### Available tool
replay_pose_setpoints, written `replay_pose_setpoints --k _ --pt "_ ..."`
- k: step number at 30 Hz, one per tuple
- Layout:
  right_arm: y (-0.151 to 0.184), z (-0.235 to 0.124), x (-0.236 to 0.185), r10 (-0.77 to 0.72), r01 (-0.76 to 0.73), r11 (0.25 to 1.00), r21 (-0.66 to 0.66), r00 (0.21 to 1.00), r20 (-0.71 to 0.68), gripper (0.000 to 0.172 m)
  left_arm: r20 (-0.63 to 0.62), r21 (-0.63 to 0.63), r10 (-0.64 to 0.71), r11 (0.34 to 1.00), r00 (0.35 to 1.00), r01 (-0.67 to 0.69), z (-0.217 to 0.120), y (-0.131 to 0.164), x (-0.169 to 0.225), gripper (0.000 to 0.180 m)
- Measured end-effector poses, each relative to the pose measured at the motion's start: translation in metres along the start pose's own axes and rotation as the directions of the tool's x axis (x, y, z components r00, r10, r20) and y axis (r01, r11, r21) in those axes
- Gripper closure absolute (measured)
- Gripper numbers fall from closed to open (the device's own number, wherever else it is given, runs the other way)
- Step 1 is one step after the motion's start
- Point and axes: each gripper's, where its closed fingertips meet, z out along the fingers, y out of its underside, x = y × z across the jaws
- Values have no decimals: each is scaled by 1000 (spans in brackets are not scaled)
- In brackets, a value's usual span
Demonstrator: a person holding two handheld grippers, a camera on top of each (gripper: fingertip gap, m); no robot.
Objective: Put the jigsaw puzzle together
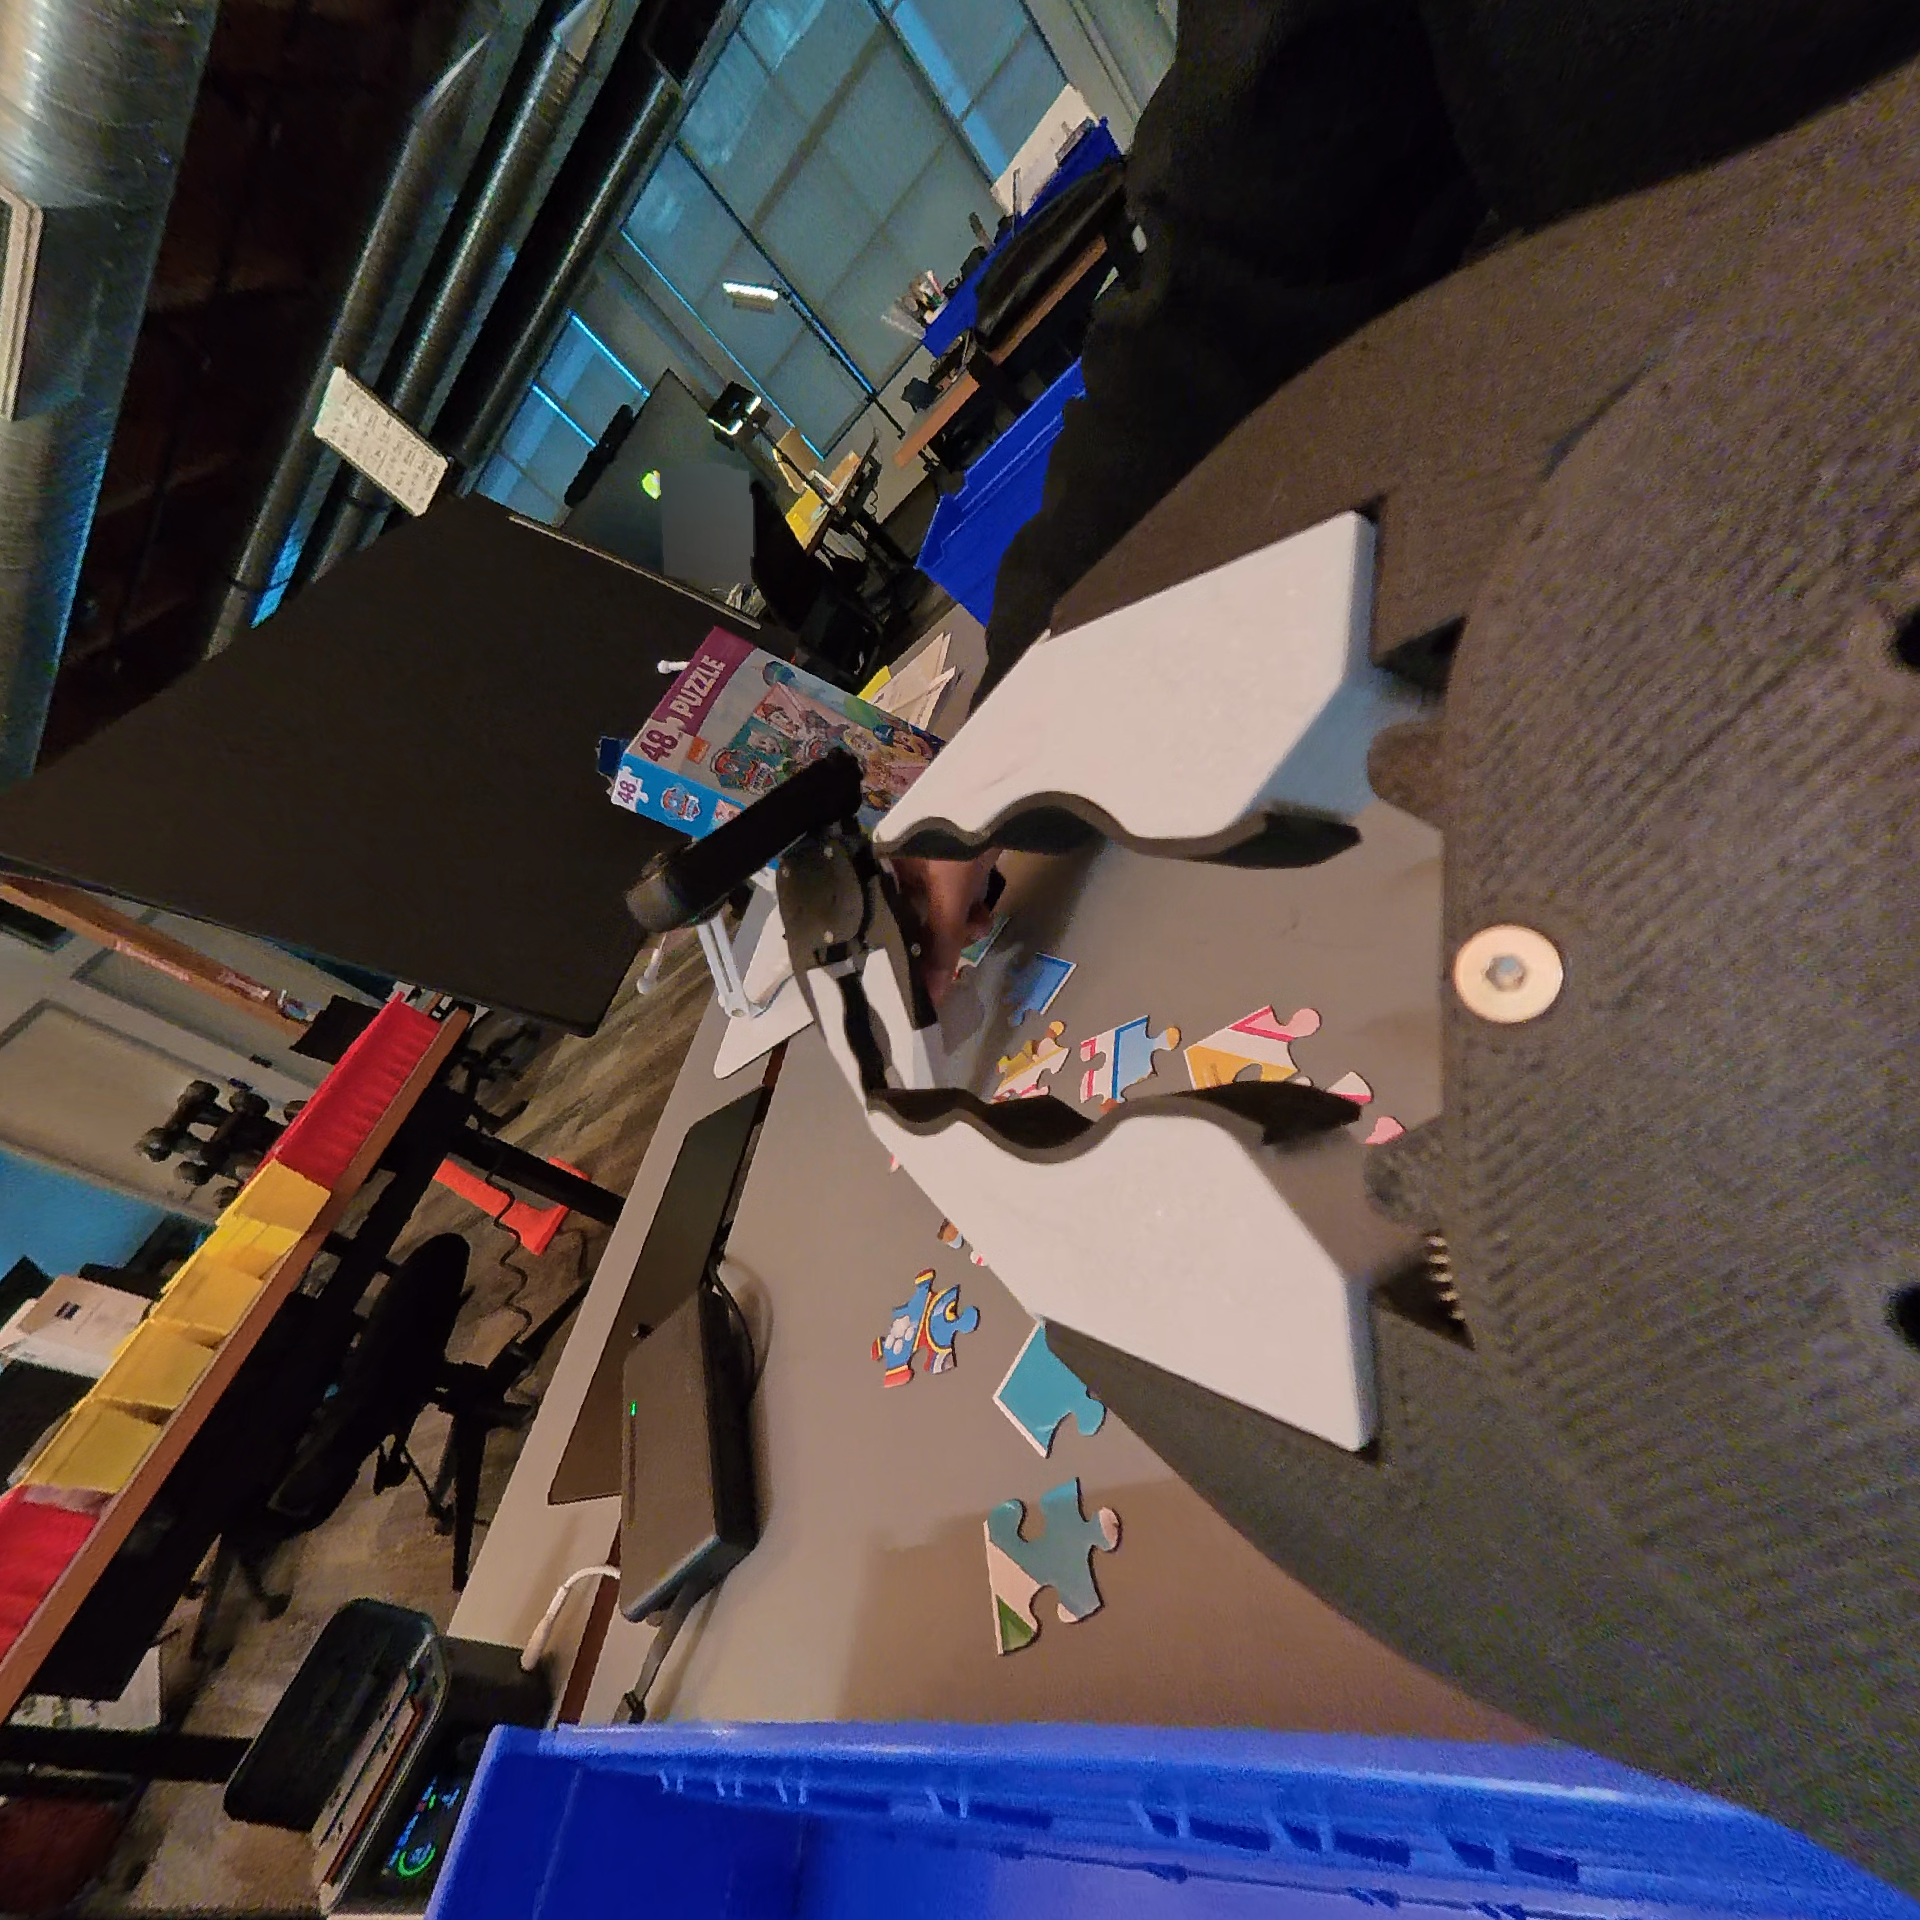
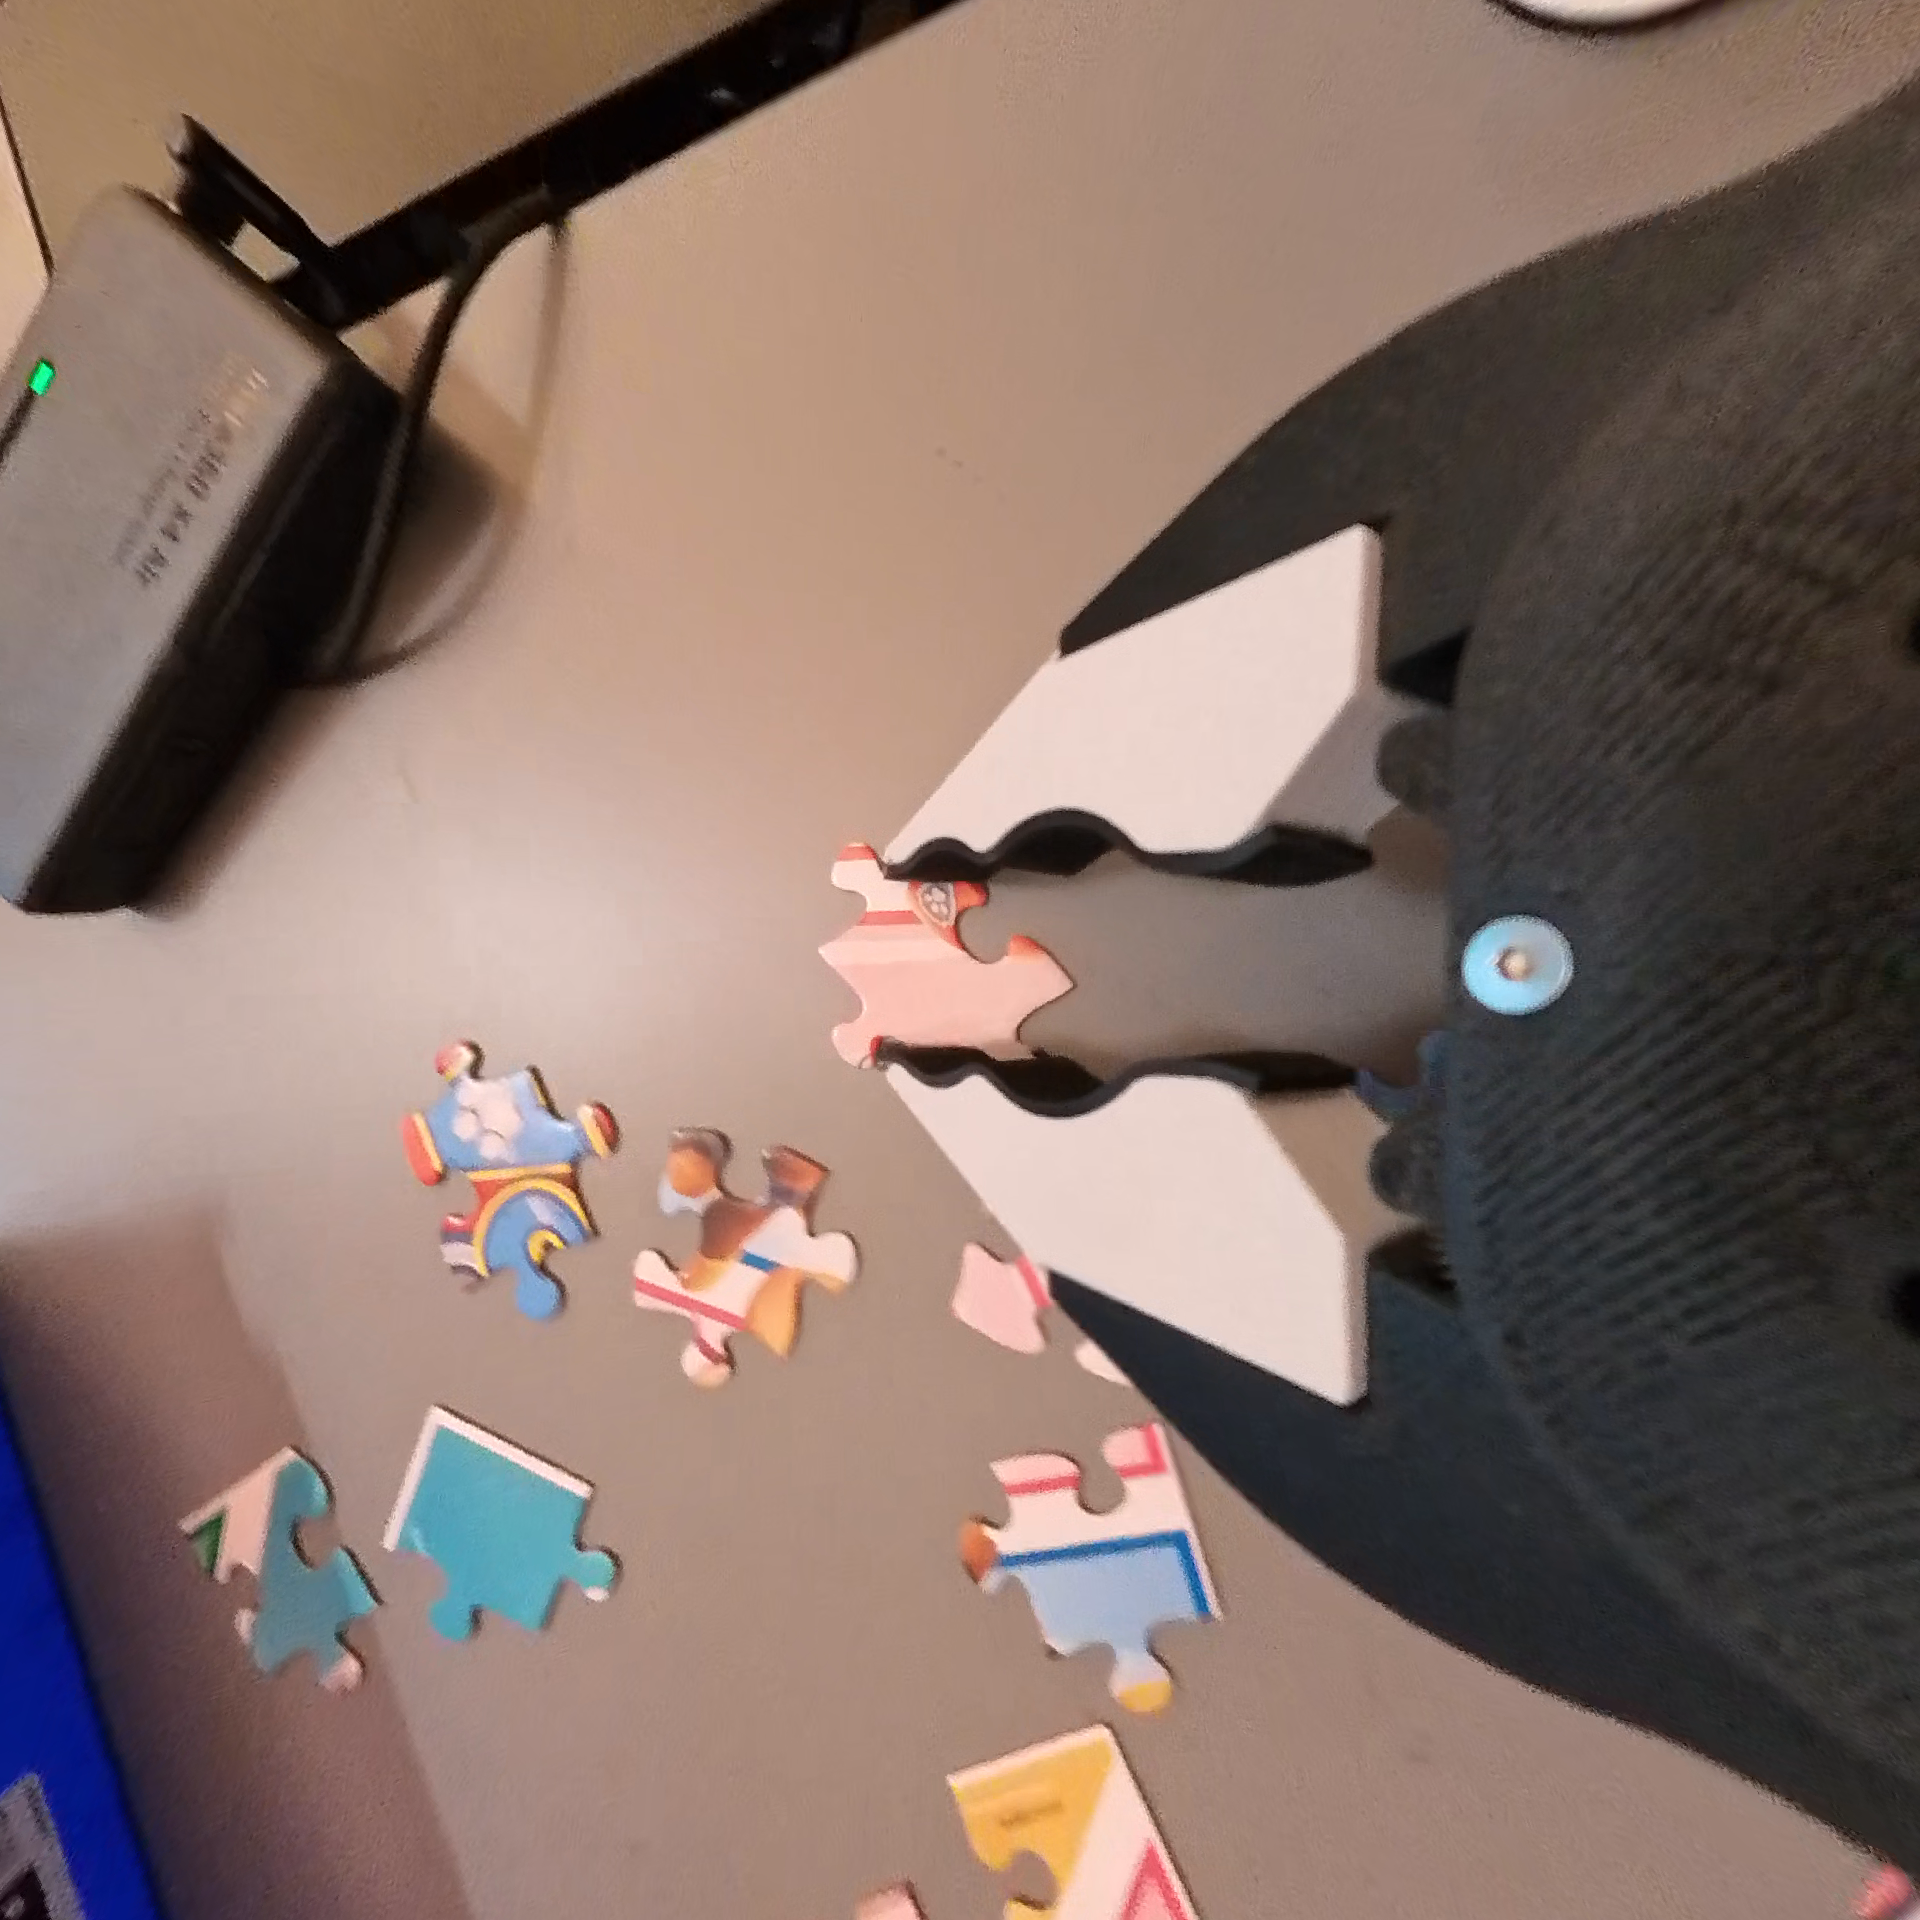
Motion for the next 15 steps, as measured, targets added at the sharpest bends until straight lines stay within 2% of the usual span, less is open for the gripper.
replay_pose_setpoints --k 2,3,6,10,15 --pt "6 -8 -6 -4 4 1000 4 1000 8 146 -2 -5 0 1000 1000 0 2 1 1 140" --pt "7 -13 -10 -6 6 1000 19 1000 17 167 -4 -9 0 1000 1000 0 3 2 2 140" --pt "12 -26 -20 4 -4 1000 21 1000 30 155 -7 -22 7 1000 1000 -7 7 4 4 139" --pt "11 -36 -11 -35 36 999 37 999 -35 149 -17 -31 9 999 1000 -10 12 6 8 139" --pt "15 -16 2 39 -39 999 -21 999 -9 107 -32 -52 15 998 999 -17 18 10 14 139"
